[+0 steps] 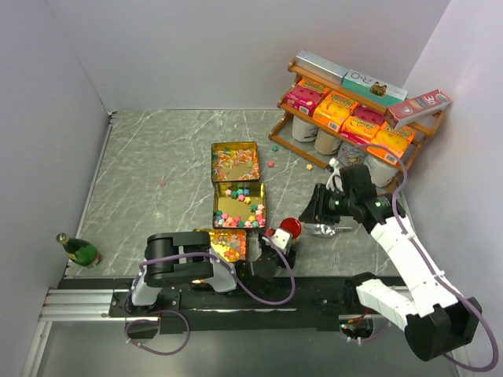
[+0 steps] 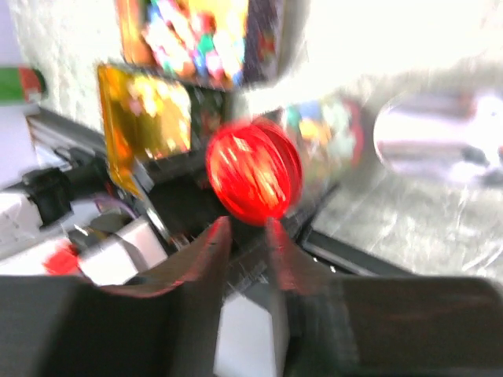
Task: Pack the candies
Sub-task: Screw the bottle lid onto the packing bottle.
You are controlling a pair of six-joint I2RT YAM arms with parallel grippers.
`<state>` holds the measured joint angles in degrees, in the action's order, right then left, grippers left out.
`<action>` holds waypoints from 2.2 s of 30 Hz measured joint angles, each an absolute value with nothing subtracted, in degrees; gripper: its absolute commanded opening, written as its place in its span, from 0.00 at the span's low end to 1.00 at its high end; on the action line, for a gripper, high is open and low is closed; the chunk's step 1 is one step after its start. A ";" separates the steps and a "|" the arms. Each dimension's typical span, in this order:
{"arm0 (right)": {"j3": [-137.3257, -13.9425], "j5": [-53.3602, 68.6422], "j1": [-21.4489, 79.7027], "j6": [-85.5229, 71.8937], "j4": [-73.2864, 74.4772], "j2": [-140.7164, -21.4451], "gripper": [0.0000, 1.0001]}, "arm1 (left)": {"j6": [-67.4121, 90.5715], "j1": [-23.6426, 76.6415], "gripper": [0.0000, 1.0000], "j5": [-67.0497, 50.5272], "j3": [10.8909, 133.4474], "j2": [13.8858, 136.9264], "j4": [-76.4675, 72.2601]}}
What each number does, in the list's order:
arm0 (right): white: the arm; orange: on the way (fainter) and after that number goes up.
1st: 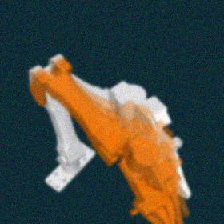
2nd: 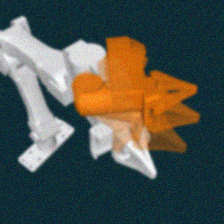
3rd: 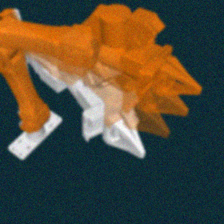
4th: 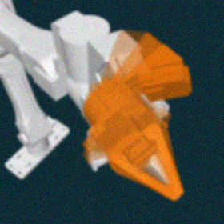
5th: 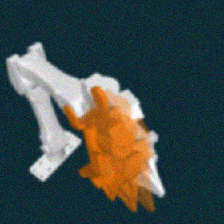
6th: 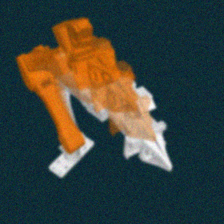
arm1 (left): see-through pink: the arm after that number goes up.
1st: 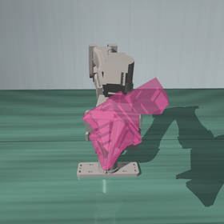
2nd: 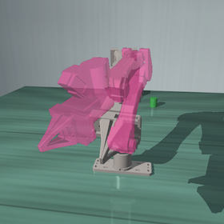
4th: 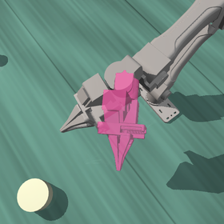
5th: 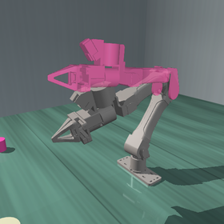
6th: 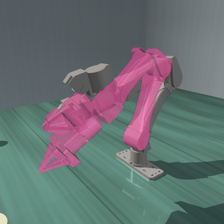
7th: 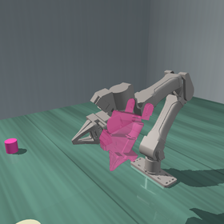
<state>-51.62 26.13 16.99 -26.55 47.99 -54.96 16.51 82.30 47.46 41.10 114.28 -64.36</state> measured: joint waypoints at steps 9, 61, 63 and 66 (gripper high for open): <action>-55.18 26.06 16.99 -24.91 44.69 -66.76 0.38 | 15.92 83.26 0.58 46.33 41.04 114.24 -64.49; -41.69 30.39 15.66 -25.26 58.37 -45.41 0.30 | 17.69 83.79 0.57 48.45 42.13 113.95 -60.55; -46.94 27.27 14.92 -25.91 57.58 -45.19 0.36 | 17.65 83.83 0.57 48.25 41.91 113.89 -60.80; -50.72 26.17 14.17 -25.89 53.67 -47.09 0.43 | 17.58 83.92 0.57 48.05 41.47 113.82 -61.39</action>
<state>-50.72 26.17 14.17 -25.89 53.67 -47.09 17.58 83.92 48.05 41.47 113.82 -61.39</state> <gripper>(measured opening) 0.367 0.741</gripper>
